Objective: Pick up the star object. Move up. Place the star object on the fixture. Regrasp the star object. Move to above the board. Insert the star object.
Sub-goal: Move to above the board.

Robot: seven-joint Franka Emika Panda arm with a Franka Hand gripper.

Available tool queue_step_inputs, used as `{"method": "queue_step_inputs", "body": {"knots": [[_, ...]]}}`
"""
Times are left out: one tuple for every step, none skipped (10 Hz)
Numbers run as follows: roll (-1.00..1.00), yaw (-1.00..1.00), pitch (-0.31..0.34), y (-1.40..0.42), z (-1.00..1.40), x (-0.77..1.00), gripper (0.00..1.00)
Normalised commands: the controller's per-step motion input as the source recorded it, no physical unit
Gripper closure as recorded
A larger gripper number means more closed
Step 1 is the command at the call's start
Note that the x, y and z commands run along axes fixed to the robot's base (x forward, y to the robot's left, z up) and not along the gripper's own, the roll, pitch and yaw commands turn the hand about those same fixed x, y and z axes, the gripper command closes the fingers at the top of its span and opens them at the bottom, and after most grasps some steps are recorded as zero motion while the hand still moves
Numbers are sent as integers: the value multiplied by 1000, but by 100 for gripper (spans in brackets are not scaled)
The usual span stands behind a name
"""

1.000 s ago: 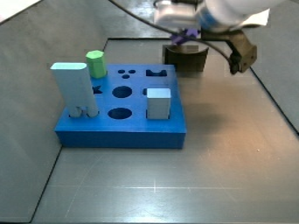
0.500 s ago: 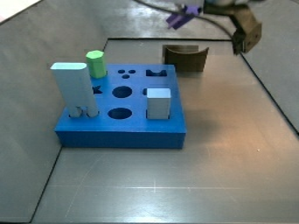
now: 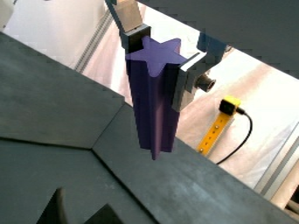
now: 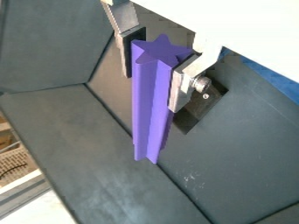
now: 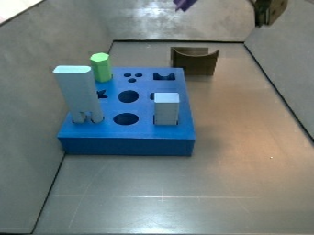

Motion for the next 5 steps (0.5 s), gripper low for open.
{"method": "queue_step_inputs", "body": {"knots": [[-26, 20, -47, 0, 953, -44, 100], [-39, -14, -31, 2, 715, -33, 100], [-42, -22, -20, 0, 621, -32, 100], [-46, -30, -5, -2, 477, -32, 100], [-52, -34, 18, -1, 285, -30, 100]]}}
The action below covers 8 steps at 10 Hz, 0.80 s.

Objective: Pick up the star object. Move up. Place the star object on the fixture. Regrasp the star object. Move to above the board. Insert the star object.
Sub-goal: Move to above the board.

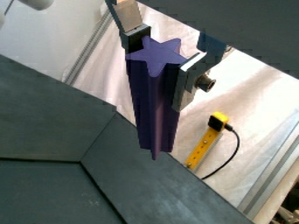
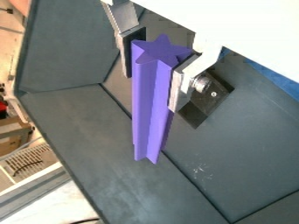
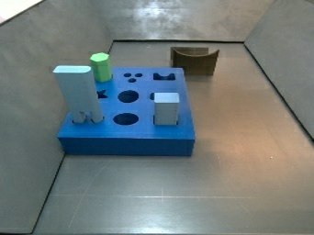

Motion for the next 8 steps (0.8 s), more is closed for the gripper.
{"method": "queue_step_inputs", "body": {"knots": [[-1000, -74, -122, -1000, 334, -512, 100], [-1000, -75, -131, -1000, 319, -513, 100], [-1000, -79, -137, -1000, 334, -551, 100], [-1000, -88, -141, -1000, 323, -571, 100], [-1000, -98, -143, -1000, 329, -581, 100], [-1000, -111, -143, -1000, 343, -613, 100], [-1000, -118, -139, -984, 339, -639, 100], [-1000, -126, -138, -680, 239, -471, 100]]}}
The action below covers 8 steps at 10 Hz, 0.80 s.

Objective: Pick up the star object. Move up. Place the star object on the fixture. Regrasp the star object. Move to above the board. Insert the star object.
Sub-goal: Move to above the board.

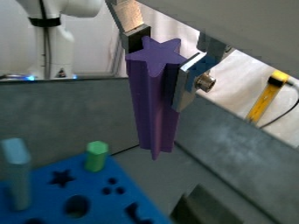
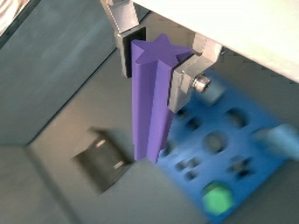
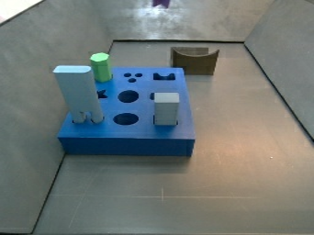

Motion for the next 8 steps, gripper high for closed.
{"method": "queue_step_inputs", "body": {"knots": [[-1000, -131, -135, -392, 143, -312, 100], [-1000, -132, -125, -152, 58, -172, 100], [-1000, -134, -126, -51, 27, -117, 100], [-1000, -131, -129, 8, 6, -87, 100], [-988, -129, -135, 15, 10, -75, 100], [-692, -81, -101, 23, 0, -64, 100], [-471, -45, -78, 31, -2, -57, 100], [-253, -17, -50, 13, 2, -44, 100]]}}
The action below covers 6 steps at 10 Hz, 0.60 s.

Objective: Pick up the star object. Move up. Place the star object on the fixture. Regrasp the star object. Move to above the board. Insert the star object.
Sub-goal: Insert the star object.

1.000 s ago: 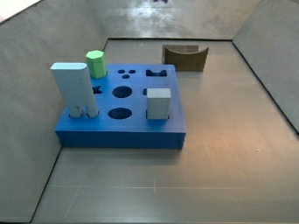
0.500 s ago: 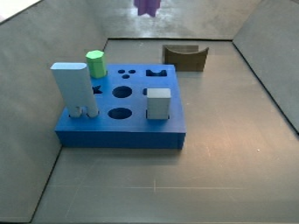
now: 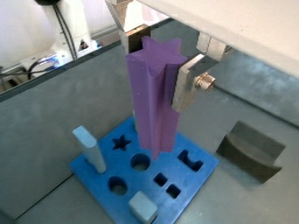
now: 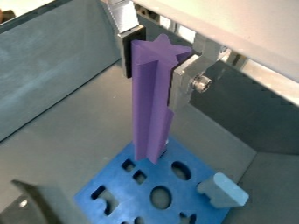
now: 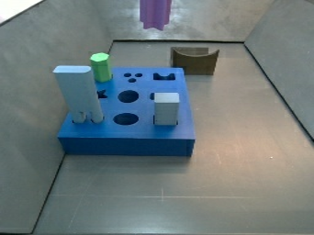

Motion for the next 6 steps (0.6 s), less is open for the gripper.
{"method": "queue_step_inputs", "body": {"knots": [[0, 11, 0, 0, 0, 0, 100], [0, 197, -74, 91, -234, -34, 100], [-27, 214, -69, 357, -560, -240, 100], [-224, 74, -54, 560, -694, -600, 100], [-269, 0, -44, 554, -629, -731, 100], [-326, -69, -20, 477, -569, -937, 100]]}}
